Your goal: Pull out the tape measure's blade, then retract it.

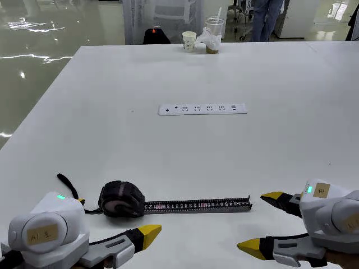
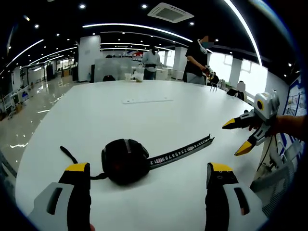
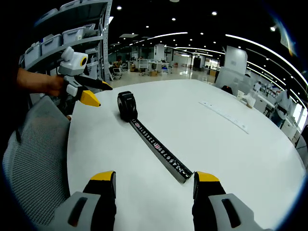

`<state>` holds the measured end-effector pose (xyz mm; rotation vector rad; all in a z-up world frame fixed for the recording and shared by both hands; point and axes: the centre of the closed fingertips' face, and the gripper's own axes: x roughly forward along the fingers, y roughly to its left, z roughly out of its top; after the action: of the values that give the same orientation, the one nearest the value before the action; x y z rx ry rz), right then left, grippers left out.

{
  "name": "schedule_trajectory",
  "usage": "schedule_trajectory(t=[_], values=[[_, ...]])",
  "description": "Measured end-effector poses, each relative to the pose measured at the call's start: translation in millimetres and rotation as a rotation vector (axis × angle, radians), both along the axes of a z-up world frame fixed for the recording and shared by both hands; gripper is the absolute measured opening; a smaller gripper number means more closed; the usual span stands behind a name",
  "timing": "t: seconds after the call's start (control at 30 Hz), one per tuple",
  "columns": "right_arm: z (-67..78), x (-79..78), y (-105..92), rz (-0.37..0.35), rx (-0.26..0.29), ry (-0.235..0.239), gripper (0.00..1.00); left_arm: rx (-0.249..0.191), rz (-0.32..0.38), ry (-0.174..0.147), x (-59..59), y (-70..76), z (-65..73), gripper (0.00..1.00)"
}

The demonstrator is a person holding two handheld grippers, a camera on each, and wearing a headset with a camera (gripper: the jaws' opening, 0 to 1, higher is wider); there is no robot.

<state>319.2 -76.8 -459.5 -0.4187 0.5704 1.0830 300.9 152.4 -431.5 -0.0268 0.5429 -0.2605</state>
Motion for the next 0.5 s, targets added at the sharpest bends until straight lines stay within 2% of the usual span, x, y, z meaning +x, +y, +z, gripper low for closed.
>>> schedule_trajectory(t=[0.5], values=[[-8.5,21.8,-0.7,0.116,-0.072,-0.006,0.50,-0.006,0.034,0.013,19.8,5.3,-7.8,0.95]])
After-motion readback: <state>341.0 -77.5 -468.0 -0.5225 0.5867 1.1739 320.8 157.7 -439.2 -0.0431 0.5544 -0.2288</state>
